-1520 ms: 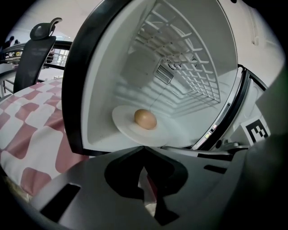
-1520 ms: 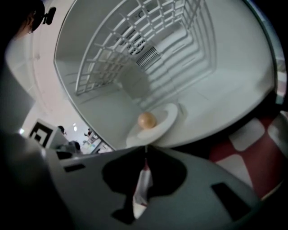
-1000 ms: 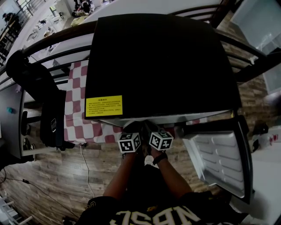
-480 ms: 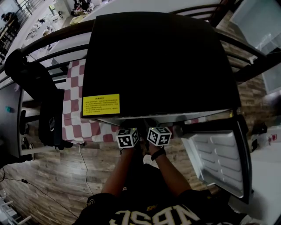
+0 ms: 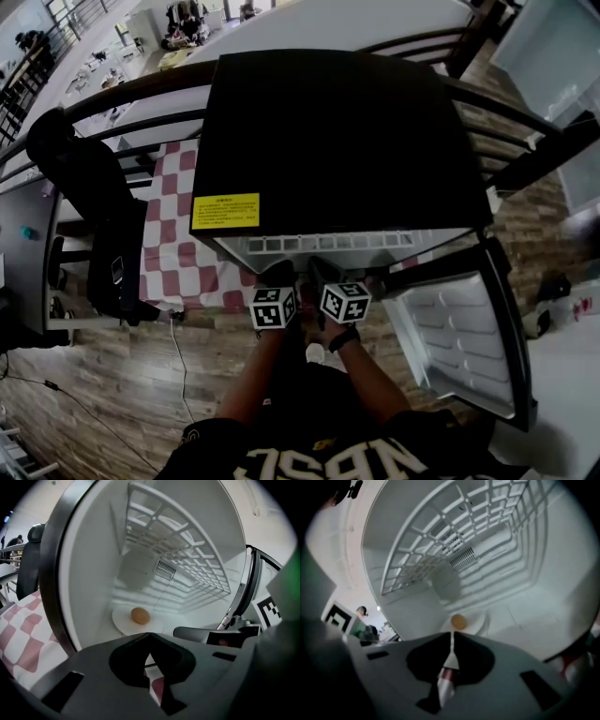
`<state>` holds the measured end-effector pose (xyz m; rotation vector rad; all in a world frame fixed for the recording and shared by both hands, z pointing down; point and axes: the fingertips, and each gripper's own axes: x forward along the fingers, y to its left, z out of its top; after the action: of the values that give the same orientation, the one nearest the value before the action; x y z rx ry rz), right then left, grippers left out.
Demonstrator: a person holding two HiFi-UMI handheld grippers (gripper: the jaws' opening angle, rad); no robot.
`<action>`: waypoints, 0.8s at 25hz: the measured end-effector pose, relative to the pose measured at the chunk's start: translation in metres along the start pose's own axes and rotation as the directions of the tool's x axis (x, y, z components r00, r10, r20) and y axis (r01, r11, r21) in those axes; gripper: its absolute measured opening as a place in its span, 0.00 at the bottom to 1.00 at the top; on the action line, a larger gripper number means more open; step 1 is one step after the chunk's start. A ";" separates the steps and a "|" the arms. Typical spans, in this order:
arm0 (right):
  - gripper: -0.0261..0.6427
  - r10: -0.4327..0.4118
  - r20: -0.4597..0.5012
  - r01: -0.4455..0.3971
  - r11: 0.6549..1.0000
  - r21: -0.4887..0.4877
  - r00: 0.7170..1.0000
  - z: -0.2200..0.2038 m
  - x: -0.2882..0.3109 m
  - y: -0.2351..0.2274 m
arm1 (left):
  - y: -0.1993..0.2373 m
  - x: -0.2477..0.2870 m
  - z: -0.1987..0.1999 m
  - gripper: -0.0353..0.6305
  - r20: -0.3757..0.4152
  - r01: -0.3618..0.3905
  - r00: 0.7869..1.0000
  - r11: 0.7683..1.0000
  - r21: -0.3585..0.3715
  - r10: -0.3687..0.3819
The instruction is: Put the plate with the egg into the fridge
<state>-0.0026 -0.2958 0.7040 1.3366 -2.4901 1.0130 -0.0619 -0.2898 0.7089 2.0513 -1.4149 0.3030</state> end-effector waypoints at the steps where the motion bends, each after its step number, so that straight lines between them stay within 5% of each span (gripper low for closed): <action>1: 0.09 0.004 0.008 -0.004 1.000 -0.018 1.000 0.003 -0.007 0.003 | -0.004 -0.006 0.002 0.09 0.010 0.003 1.000 1.000 0.010 -0.003; 13: 0.09 0.036 0.126 -0.006 0.972 -0.236 0.991 0.045 -0.103 0.041 | -0.054 -0.097 0.038 0.09 0.163 0.003 0.986 0.990 0.142 -0.026; 20: 0.08 0.044 0.181 0.003 0.967 -0.253 0.983 0.063 -0.160 0.051 | -0.082 -0.147 0.060 0.09 0.257 0.019 0.965 0.987 0.160 -0.060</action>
<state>0.0647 -0.2054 0.5647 1.3820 -2.6600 0.5699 -0.0560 -0.1947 0.5574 2.3128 -1.5446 0.1324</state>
